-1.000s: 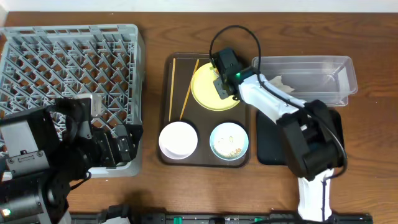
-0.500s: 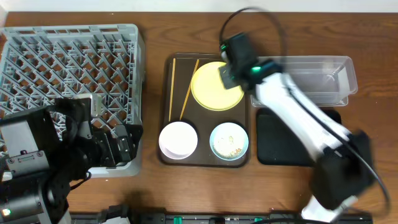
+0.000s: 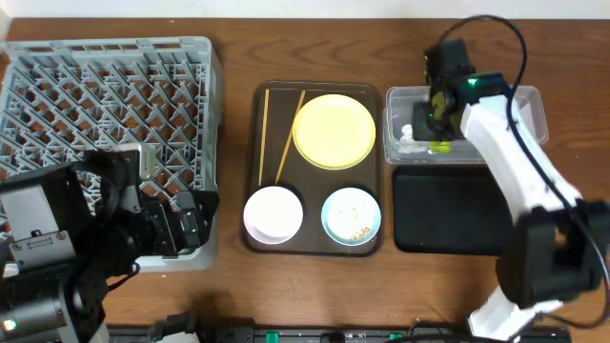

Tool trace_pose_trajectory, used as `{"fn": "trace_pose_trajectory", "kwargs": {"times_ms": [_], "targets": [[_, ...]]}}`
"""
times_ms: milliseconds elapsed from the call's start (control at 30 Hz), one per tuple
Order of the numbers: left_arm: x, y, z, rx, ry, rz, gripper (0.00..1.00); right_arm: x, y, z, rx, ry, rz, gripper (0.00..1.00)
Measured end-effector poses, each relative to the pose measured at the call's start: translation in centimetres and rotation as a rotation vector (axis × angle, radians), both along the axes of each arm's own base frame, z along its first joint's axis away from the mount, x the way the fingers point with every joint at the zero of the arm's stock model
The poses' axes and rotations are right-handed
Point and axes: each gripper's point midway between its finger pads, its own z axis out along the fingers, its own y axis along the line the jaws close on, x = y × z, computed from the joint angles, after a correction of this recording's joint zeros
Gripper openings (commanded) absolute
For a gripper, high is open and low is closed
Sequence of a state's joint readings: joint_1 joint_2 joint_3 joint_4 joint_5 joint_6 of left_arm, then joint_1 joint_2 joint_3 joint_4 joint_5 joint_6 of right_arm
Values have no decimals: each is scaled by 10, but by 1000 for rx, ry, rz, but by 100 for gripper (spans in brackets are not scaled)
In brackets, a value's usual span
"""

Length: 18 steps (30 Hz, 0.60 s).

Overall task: Sort waste into correct bins and load items into the dishwasher
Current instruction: 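Grasp the snack wrapper with the right gripper and drop it in the bin, then move the right gripper to the light-blue bowl and grasp its rim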

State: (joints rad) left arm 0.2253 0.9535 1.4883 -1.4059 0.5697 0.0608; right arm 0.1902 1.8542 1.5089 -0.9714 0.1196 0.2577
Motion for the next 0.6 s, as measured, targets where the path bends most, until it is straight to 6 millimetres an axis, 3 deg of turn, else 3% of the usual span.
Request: {"fn": "trace_pose_trajectory", "kwargs": {"times_ms": [100,300,467,500,600], "targets": [[0,0,0,0,0,0,98,5,-9,-21,9,30,-15,28],[0,0,0,0,0,0,98,7,4,-14,87,11,23,33],[0,0,0,0,0,0,98,6,23,18,126,-67,74,29],[0,0,0,0,0,0,98,7,28,31,135,-108,90,21],[0,0,0,0,0,0,98,10,37,56,147,-187,122,11]]}}
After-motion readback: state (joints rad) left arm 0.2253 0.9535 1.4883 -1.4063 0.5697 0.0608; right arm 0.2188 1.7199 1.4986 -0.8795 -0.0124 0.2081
